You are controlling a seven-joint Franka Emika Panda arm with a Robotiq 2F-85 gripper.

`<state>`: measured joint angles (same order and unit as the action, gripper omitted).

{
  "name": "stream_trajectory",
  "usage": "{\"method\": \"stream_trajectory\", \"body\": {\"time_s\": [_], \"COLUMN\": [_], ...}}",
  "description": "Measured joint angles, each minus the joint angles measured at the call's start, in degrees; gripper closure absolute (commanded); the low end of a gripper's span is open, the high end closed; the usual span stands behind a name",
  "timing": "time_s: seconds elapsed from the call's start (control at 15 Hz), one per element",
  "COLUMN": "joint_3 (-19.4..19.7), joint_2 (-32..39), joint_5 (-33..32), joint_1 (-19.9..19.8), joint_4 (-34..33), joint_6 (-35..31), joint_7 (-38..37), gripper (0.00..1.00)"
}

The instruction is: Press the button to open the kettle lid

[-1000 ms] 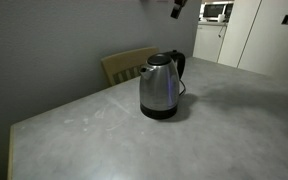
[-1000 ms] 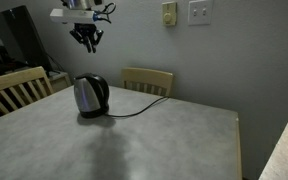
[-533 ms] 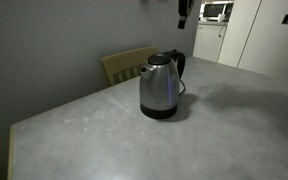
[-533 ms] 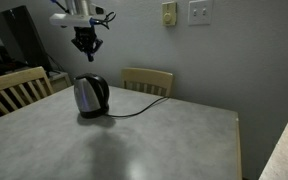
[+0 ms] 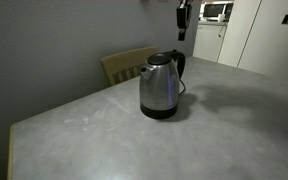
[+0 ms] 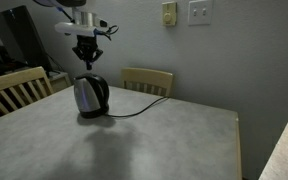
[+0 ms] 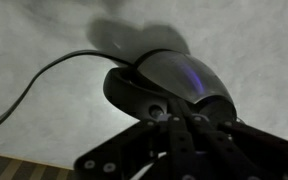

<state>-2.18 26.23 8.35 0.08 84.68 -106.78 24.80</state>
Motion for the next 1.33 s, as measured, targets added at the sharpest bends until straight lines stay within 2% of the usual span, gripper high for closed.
{"method": "stream_trajectory", "body": {"time_s": [0.87, 1.33], "joint_3": [-0.7, -0.9], "joint_2": [5.7, 5.7], "joint_5": [0.0, -0.2], "joint_1": [0.0, 0.0], "joint_4": [-7.3, -8.1], "joint_6": [5.6, 5.2], "joint_7": [0.0, 0.0], "gripper": [0.99, 1.0]}}
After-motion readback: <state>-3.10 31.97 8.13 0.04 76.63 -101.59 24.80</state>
